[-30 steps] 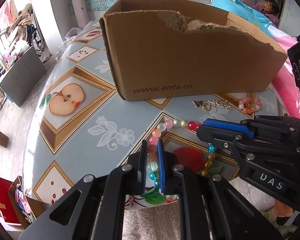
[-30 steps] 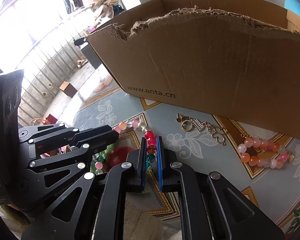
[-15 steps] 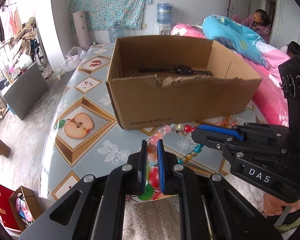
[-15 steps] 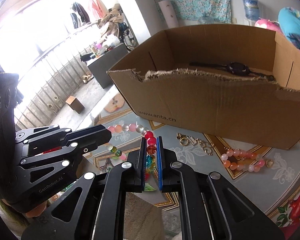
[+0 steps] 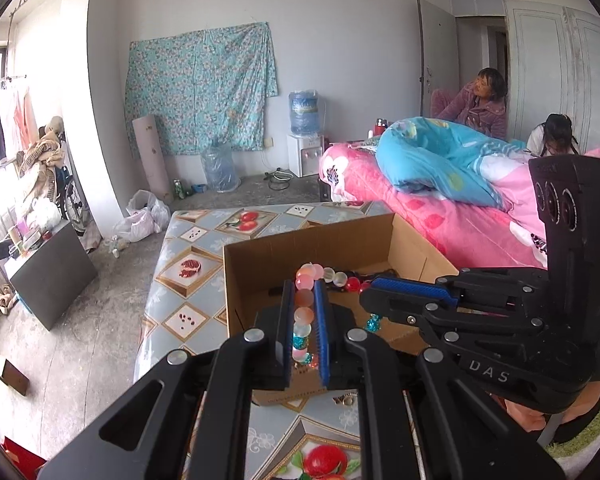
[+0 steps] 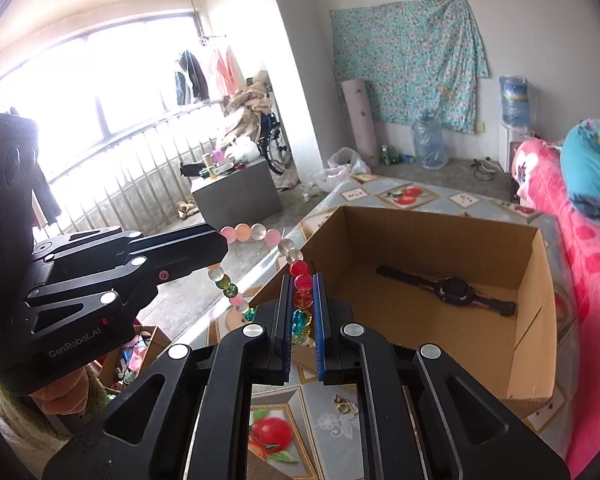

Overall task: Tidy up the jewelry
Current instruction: 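Lift the bead bracelet with the left gripper and release it inside the box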

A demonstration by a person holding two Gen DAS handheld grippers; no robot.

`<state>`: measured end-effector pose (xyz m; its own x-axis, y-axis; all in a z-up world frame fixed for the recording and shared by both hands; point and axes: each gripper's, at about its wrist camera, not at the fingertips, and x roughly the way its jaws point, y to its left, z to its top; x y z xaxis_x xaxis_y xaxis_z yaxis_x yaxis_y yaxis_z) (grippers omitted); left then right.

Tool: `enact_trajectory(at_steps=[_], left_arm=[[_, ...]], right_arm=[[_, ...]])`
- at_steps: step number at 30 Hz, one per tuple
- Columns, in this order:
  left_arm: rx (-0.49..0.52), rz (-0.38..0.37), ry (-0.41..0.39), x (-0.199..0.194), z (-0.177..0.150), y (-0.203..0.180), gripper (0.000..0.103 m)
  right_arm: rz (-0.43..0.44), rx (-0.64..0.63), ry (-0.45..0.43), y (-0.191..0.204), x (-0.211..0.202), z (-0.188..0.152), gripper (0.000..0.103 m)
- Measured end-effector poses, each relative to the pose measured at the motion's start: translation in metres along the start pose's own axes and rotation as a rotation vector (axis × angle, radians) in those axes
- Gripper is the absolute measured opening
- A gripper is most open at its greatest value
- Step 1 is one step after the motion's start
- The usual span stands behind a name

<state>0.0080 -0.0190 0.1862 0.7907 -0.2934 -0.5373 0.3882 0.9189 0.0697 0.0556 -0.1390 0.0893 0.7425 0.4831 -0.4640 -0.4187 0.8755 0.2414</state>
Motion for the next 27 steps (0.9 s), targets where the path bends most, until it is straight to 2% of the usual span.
enact_trajectory(at_steps=[3,8,14,19,22,24,25,27], left_arm=[[0.004,0.001,0.012,0.020,0.014,0.005,0.009],[0.000,0.032,0.121,0.075,0.020,0.017,0.009],[-0.043,-0.005,0.292,0.135,-0.001,0.032,0.009],[-0.037,-0.005,0.359,0.161,-0.015,0.038,0.010],[-0.024,0.012,0.378,0.178,-0.017,0.041,0.010],[-0.026,0.045,0.369,0.186,-0.017,0.044,0.010],[-0.031,0.054,0.361,0.187,-0.016,0.046,0.010],[-0.061,0.060,0.336,0.185,-0.015,0.053,0.010]], right_arm=[[0.004,0.012,0.033,-0.013,0.020,0.013,0.007],[0.009,0.039,0.154,-0.034,0.064,0.022,0.007],[0.048,0.126,0.370,-0.059,0.123,0.008,0.007],[0.051,0.177,0.505,-0.072,0.159,0.003,0.008],[0.062,0.232,0.534,-0.081,0.174,0.008,0.013],[0.063,0.250,0.509,-0.084,0.172,0.013,0.017],[0.055,0.250,0.496,-0.084,0.171,0.014,0.023],[0.070,0.270,0.471,-0.086,0.166,0.012,0.023]])
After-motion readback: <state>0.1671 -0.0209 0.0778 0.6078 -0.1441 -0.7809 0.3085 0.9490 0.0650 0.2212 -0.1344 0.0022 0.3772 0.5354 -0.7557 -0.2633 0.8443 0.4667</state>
